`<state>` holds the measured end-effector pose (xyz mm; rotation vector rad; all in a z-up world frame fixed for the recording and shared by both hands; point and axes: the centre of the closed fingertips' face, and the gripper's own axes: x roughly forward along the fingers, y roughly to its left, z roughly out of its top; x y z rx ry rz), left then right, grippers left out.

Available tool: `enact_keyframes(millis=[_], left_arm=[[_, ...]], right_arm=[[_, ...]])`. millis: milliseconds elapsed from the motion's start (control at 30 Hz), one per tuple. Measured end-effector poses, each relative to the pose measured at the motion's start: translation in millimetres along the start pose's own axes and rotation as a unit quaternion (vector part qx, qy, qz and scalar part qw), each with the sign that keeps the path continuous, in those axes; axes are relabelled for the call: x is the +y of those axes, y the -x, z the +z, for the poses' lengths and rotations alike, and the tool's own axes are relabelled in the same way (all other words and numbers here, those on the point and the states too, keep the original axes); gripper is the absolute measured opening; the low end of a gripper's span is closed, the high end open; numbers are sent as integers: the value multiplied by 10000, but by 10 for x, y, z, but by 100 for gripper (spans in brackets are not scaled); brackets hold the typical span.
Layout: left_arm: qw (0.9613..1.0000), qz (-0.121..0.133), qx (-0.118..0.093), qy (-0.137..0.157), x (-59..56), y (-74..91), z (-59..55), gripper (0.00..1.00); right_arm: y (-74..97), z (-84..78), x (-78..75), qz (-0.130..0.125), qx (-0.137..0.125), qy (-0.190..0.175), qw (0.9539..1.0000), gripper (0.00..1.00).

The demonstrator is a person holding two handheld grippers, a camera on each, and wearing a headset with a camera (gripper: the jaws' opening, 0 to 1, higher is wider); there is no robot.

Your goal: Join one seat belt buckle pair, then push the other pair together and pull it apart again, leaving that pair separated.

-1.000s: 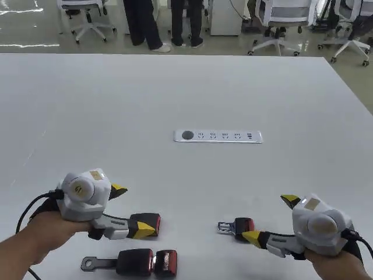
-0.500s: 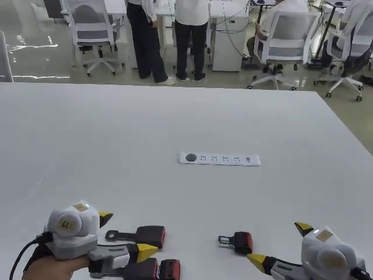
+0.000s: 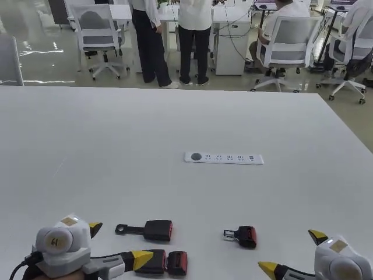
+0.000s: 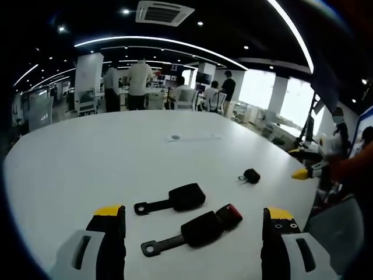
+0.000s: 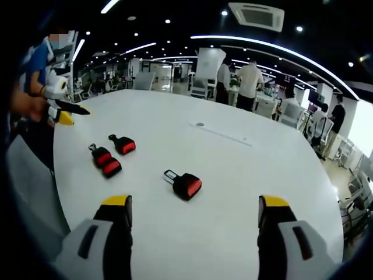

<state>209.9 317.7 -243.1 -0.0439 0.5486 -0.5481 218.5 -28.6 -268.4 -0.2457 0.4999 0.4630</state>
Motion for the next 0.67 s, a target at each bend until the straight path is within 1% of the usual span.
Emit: enact_keyframes(millis=[67,133,200,267,300,400,533,667], left_arm=[[10000,60,-26,-11,22,49,-52,100],[9999,88,-8,77,-15,100,-100,100],[9999,129,-16,42,-43,133,-124,100],[9999,127,20,46,-48,163,-168,100],[9999,143,10,-8,-50,186,-178,100],[9999,134,-1,-51,-42,230,-207,99],[9999,151,2,-57,-51,296,-241,99],[9998,203,-3,-4,-11,327,-274,99]], right_arm=[[36,-13,22,-14,-43,-43,10000,91],[59,-50,36,-39,-12,-67,10000,91],[81,-71,43,-56,-18,-112,9999,91],[113,-74,44,-102,-34,-161,9998,92],[128,-62,54,-95,-92,-216,9997,92],[158,-63,65,-101,-113,-189,9997,92],[184,-89,38,-97,-110,-211,9997,93],[202,-101,23,-105,-94,-207,9997,93]])
